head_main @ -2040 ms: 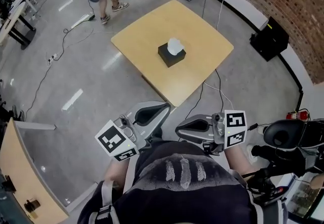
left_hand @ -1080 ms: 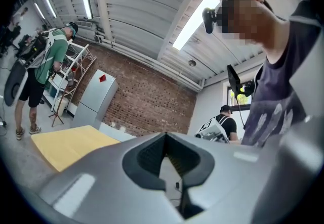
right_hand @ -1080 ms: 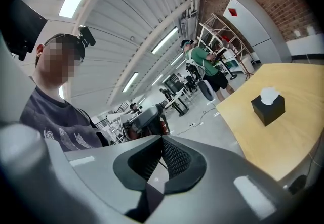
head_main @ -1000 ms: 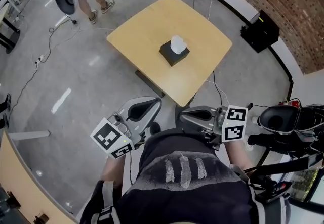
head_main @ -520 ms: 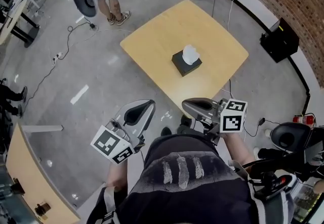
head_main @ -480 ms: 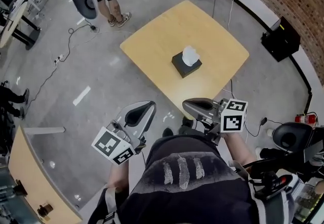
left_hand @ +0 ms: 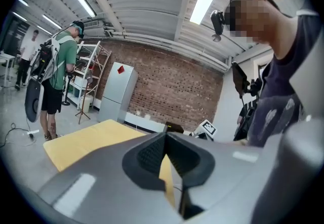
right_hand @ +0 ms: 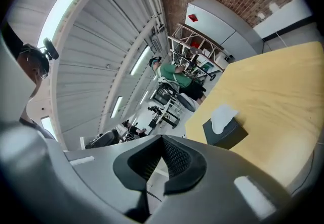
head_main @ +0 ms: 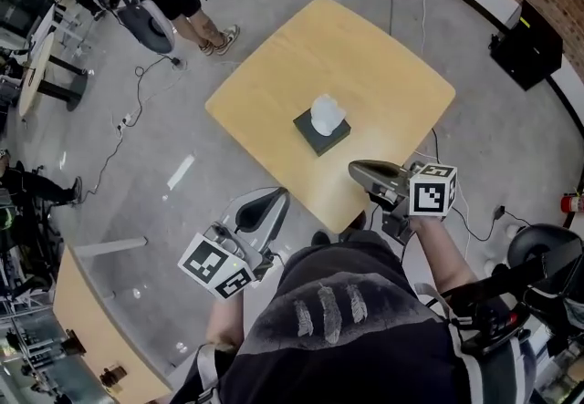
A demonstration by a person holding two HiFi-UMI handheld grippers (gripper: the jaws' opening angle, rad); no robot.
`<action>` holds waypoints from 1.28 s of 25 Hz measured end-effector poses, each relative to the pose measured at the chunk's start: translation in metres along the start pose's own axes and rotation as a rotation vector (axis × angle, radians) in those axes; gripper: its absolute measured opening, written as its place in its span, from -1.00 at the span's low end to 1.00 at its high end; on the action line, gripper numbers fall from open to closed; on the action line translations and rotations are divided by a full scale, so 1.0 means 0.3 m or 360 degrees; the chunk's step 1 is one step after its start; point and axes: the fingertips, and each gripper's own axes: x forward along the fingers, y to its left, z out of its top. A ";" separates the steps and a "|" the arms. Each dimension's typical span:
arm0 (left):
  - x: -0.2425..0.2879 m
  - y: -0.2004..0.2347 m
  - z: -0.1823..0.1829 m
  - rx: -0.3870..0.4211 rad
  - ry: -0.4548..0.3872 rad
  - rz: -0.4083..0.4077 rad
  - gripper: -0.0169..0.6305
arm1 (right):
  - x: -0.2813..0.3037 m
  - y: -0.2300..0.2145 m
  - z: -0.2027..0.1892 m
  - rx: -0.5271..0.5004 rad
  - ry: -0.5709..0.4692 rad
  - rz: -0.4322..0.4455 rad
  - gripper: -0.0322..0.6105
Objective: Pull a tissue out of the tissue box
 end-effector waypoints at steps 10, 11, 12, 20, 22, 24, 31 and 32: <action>0.205 -0.012 -0.050 0.0016 0.0180 0.0069 -0.94 | 0.018 -0.342 0.147 0.0214 -0.0052 -0.0023 -0.90; 0.213 -0.003 -0.049 0.0022 0.0184 0.0074 -0.94 | 0.025 -0.354 0.154 0.0210 -0.0044 -0.0020 -0.90; 0.218 0.007 -0.047 0.0027 0.0186 0.0080 -0.94 | 0.032 -0.364 0.158 0.0206 -0.0037 -0.0019 -0.90; 0.212 0.059 -0.022 0.0033 0.0205 0.0066 -0.94 | 0.063 -0.435 0.142 0.0368 -0.0009 -0.0124 -0.90; 0.214 0.085 -0.024 0.0034 0.0201 0.0027 -0.94 | 0.075 -0.471 0.137 0.0453 -0.0046 -0.0149 -0.90; 0.215 0.113 -0.030 0.0033 0.0199 -0.0033 -0.94 | 0.082 -0.491 0.138 0.0490 -0.0086 -0.0170 -0.90; 0.226 0.244 -0.030 0.0008 0.0195 -0.0182 -0.94 | 0.094 -0.608 0.152 0.0603 -0.0197 -0.0349 -0.66; 0.240 0.253 -0.035 0.0000 0.0194 -0.0202 -0.94 | 0.087 -0.628 0.158 0.0624 -0.0215 -0.0352 -0.59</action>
